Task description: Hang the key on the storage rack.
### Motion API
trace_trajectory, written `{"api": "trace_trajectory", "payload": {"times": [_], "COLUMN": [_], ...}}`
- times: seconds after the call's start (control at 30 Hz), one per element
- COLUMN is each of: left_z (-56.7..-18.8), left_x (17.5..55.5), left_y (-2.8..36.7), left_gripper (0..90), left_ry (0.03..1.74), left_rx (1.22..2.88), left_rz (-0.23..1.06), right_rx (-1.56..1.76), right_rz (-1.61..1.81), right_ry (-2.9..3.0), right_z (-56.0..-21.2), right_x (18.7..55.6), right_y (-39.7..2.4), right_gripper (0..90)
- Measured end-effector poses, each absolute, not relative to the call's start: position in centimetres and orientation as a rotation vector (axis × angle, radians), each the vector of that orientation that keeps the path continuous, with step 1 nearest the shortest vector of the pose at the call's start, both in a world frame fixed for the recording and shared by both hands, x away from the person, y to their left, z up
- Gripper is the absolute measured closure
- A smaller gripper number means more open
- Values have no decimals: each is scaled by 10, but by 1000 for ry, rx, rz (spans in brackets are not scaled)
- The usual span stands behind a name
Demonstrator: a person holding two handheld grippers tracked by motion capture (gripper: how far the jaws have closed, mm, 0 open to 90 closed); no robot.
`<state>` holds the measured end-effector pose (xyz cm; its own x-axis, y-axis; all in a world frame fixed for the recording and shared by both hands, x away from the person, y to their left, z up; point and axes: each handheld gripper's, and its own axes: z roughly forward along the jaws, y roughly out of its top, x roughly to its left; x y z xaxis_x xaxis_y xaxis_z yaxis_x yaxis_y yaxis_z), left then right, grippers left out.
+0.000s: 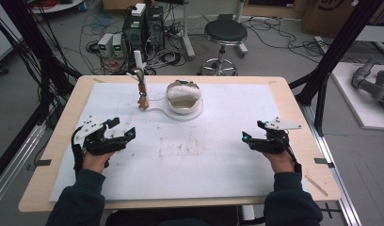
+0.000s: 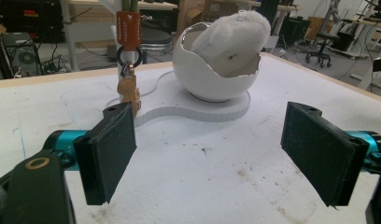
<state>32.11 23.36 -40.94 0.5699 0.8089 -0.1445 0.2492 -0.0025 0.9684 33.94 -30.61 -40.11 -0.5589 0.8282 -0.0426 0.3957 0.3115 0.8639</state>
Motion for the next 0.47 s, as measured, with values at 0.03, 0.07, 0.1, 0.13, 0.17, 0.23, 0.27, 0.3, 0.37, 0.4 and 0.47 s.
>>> {"api": "trace_trajectory", "payload": {"times": [0.03, 0.07, 0.1, 0.13, 0.17, 0.23, 0.27, 0.3, 0.37, 0.4, 0.47], "left_z": [-409, -409, -409, -409, -409, -409, -409, -409, -410, -410, -410], "left_x": [321, 321, 321, 321, 322, 322, 322, 322, 323, 323, 324], "left_y": [234, 234, 235, 235, 235, 236, 235, 236, 236, 235, 235], "left_gripper": [179, 178, 179, 180, 180, 180, 180, 180, 180, 181, 181], "left_ry": [929, 930, 931, 931, 935, 937, 939, 937, 939, 939, 938], "left_rx": [1555, 1555, 1557, 1557, 1553, 1551, 1549, 1553, 1554, 1554, 1556], "left_rz": [556, 556, 559, 562, 561, 561, 560, 558, 560, 559, 558], "right_rx": [1082, 1082, 1085, 1082, 1084, 1086, 1085, 1087, 1091, 1095, 1094], "right_rz": [1176, 1177, 1177, 1178, 1180, 1180, 1180, 1181, 1182, 1180, 1180], "right_ry": [2096, 2093, 2092, 2091, 2090, 2091, 2087, 2086, 2083, 2083, 2083], "right_z": [-401, -401, -401, -401, -401, -401, -401, -401, -401, -401, -401], "right_x": [339, 340, 339, 339, 339, 339, 339, 339, 339, 339, 339], "right_y": [-306, -306, -307, -307, -307, -308, -308, -308, -309, -310, -310], "right_gripper": [228, 228, 228, 228, 228, 228, 228, 228, 228, 228, 228]}}
